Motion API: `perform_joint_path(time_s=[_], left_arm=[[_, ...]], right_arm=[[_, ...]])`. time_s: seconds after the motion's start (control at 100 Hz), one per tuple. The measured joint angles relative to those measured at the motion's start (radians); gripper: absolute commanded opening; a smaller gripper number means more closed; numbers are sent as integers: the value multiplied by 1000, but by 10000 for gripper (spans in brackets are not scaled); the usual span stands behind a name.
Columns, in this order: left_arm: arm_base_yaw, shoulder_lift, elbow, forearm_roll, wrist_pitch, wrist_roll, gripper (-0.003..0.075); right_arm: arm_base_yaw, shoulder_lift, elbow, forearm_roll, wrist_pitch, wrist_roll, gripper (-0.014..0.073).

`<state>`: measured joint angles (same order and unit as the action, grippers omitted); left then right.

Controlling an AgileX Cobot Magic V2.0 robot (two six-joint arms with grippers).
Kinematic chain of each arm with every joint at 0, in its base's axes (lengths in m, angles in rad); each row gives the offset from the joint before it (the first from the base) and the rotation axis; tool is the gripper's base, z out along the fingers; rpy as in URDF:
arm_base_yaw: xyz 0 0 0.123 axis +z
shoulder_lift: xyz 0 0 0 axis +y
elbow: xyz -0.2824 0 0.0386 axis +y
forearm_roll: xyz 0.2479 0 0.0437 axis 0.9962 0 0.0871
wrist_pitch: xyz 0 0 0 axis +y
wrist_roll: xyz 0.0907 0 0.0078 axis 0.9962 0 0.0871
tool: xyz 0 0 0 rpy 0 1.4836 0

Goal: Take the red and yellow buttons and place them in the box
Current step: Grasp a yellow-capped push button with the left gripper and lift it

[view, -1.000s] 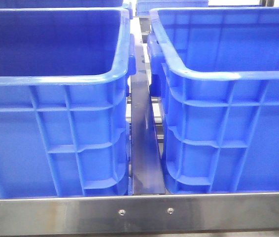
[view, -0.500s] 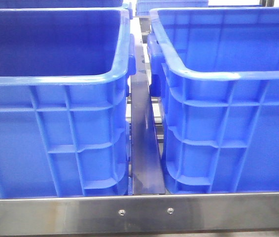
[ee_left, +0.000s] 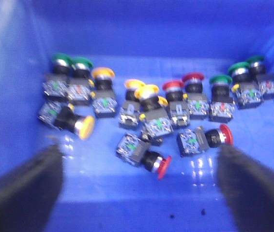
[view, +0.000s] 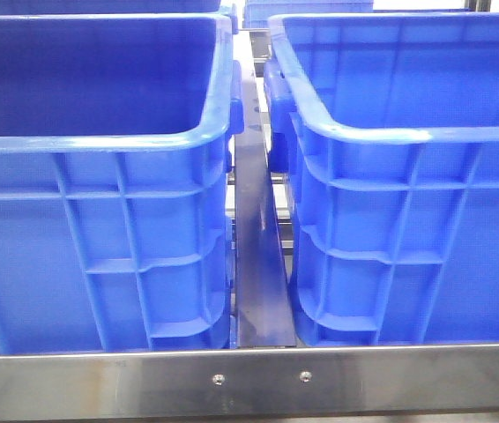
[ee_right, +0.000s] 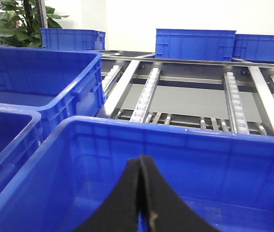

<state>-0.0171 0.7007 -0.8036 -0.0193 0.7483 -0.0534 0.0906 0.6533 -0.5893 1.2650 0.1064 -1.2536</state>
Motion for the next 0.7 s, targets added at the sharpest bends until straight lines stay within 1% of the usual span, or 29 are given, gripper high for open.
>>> perform_joint_path(time_s=[0.31,0.55,0.7], left_arm=[[-5,264,-19,-72,-51,5,672],[-111,471,-97,-89,-133,5,671],[-131,610,-159,-91,-150,5,671]], right_arm=[[0,0,0,0,0,-2,-104],[0,0,0,0,2,-2,-104],[0,0,0,0,4,-2,-104]])
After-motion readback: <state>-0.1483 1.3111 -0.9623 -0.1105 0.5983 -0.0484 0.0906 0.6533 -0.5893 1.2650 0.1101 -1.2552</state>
